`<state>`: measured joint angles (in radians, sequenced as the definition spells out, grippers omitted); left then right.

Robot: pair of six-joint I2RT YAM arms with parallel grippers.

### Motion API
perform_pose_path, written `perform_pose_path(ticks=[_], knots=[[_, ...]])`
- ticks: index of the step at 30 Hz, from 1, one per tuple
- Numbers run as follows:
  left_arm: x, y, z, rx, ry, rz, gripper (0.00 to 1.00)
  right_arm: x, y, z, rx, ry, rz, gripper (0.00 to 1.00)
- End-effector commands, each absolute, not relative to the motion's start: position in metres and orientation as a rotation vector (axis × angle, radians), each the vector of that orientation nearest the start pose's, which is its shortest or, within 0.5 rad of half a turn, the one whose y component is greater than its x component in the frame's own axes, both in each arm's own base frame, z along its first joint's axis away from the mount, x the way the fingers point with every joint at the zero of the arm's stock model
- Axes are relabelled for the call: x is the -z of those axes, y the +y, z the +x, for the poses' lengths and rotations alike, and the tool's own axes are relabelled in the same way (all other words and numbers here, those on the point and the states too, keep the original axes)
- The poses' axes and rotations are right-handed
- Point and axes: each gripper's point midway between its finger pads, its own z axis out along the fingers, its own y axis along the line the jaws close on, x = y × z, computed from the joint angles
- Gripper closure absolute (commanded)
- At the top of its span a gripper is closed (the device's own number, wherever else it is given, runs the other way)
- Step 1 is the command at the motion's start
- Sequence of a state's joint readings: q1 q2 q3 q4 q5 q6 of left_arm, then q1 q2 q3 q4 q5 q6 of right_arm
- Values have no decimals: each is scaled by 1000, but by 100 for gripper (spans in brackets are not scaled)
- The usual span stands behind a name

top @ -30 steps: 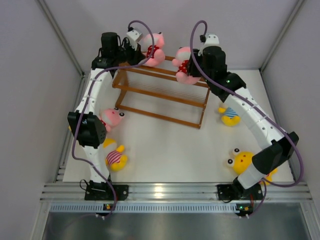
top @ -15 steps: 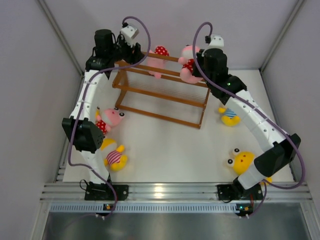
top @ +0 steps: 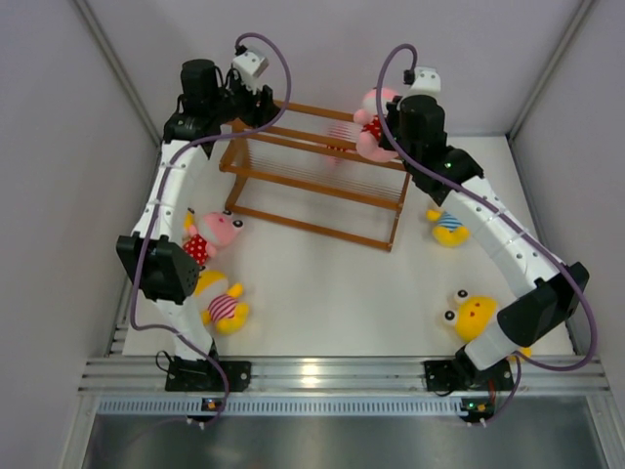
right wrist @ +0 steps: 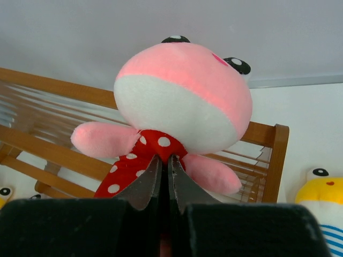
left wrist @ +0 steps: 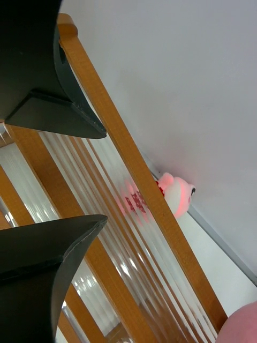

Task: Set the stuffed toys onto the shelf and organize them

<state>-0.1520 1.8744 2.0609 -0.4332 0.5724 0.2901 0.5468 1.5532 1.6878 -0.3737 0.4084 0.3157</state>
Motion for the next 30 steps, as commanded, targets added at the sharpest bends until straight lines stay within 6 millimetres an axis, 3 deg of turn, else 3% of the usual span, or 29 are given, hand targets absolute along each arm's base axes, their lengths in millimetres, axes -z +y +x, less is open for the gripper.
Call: perform_pose_path(ticks=[1,17,25,30], knots=[[-425,-164,500,400,1495,780,36,-405,177,435,-214,1717,139,100],[-418,-140,487,284,1545,727,34,-386,164,432,-186,1733,255,98],[-425,-138,482,279,1535,721,33,-402,164,425,-210,1711,229,63],[-423,-138,481,282,1540,719,33,-416,166,419,-238,1692,195,51]])
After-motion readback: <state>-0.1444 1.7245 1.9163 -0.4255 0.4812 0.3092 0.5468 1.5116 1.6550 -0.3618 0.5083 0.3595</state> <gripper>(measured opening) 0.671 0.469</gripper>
